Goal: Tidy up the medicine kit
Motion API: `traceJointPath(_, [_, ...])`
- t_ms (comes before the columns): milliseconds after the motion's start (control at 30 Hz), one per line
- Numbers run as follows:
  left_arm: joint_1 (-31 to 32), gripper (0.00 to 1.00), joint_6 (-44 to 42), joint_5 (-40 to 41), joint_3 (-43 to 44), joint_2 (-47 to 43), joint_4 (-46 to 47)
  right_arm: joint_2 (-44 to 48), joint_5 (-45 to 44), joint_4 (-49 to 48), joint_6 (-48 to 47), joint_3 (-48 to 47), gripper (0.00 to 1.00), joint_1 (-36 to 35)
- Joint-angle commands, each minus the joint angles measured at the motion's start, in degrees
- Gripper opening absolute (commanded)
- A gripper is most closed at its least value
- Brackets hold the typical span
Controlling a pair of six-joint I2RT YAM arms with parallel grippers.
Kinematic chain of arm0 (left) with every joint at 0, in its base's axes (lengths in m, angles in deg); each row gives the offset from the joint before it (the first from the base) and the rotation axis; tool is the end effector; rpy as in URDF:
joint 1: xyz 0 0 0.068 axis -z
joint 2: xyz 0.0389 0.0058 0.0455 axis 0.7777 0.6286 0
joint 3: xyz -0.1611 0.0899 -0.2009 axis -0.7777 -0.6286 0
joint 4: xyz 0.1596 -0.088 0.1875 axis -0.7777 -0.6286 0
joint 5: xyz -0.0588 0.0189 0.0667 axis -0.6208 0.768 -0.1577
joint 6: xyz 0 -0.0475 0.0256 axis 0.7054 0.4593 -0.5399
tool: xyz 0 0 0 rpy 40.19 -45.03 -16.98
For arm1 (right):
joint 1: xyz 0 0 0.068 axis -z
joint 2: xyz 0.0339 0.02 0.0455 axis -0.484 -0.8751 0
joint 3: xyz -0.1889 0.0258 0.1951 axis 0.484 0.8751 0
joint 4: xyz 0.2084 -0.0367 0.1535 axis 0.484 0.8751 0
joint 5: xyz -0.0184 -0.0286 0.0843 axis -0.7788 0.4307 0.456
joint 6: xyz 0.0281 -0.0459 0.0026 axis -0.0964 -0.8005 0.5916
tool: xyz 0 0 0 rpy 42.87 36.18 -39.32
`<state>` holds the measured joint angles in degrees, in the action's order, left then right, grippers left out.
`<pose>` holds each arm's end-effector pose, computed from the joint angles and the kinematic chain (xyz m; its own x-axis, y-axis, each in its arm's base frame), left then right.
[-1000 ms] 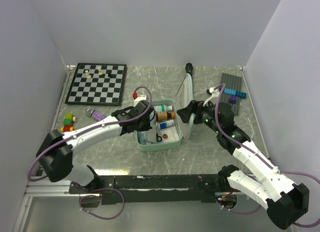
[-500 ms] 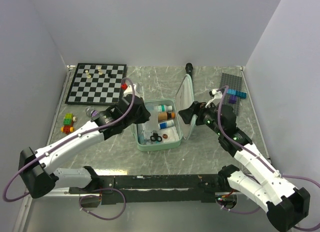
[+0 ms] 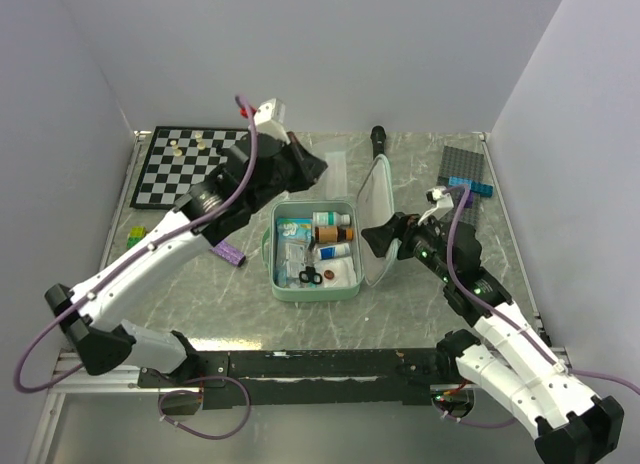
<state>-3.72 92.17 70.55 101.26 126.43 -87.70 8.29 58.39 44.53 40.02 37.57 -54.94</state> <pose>0.2082 -0.2133 0.4425 -0.5130 -0.4707 -0.7178 0.2739 0.7028 -0.6565 0.1525 0.0811 0.2962 -0.4208 0.2988 -0.8565 -0.4414 0.7574 0.4811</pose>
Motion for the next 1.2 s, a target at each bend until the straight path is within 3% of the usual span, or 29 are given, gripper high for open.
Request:
traceJointPath(0, [-0.05,0.01,-1.48,-4.89,7.4,5.39,-1.47,2.19,2.26,2.7,-0.85,1.13,1.0,-0.02])
traceJointPath(367, [-0.05,0.01,-0.69,-11.67,16.28,11.82,-6.22,4.92,2.79,1.56,-1.21,0.69,1.0,-0.02])
traceJointPath(1167, [1.71,0.01,2.38,-13.96,19.63,18.5,-6.13,3.43,6.04,1.73,-1.21,-4.06,1.0,-0.02])
